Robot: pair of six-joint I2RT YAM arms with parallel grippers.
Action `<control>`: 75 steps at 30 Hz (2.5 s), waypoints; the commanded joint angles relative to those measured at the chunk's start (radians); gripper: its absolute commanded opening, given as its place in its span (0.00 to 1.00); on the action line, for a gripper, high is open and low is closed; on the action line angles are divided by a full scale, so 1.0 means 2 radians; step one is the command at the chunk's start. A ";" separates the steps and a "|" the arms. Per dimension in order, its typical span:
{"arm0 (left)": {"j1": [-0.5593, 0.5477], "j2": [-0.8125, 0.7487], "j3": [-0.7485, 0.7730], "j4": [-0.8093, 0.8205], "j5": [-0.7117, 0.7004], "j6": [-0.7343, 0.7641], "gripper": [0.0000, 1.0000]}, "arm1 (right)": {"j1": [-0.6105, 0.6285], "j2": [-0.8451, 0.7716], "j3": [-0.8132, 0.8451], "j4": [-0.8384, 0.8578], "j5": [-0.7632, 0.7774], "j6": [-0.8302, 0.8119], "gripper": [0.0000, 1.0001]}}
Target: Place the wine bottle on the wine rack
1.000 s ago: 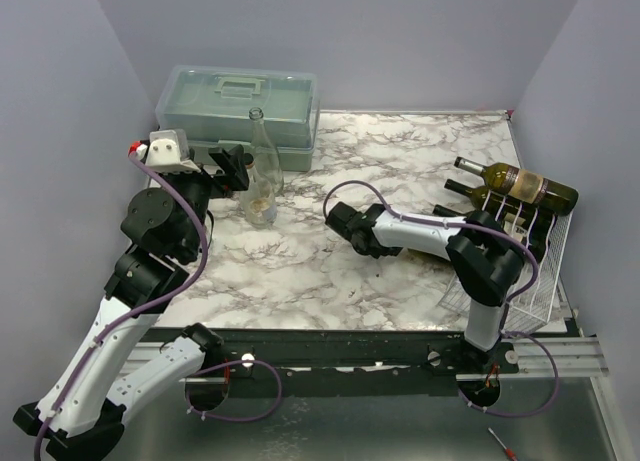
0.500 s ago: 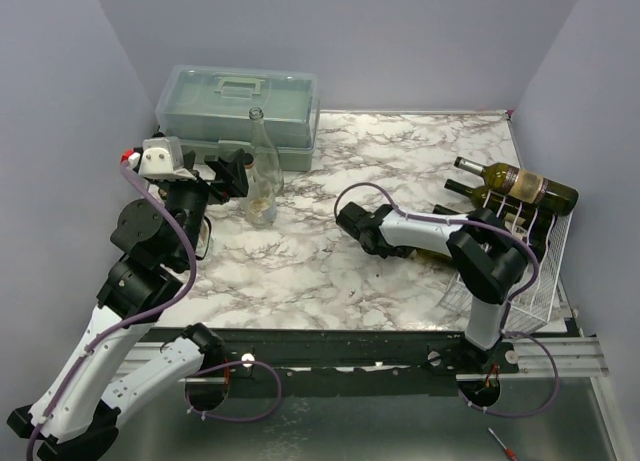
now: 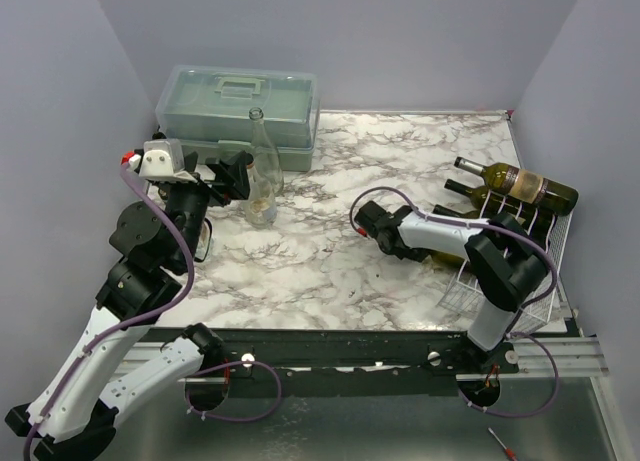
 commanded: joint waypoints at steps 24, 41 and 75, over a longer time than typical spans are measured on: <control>-0.026 -0.002 -0.006 0.007 0.001 -0.007 0.99 | -0.064 -0.132 -0.121 0.074 -0.026 -0.103 0.01; -0.026 0.016 -0.007 0.007 -0.009 0.003 0.99 | -0.057 -0.165 -0.119 0.090 -0.068 -0.097 0.64; -0.003 0.099 -0.010 0.014 -0.060 0.049 0.99 | 0.036 -0.194 -0.010 0.342 -0.204 0.173 1.00</control>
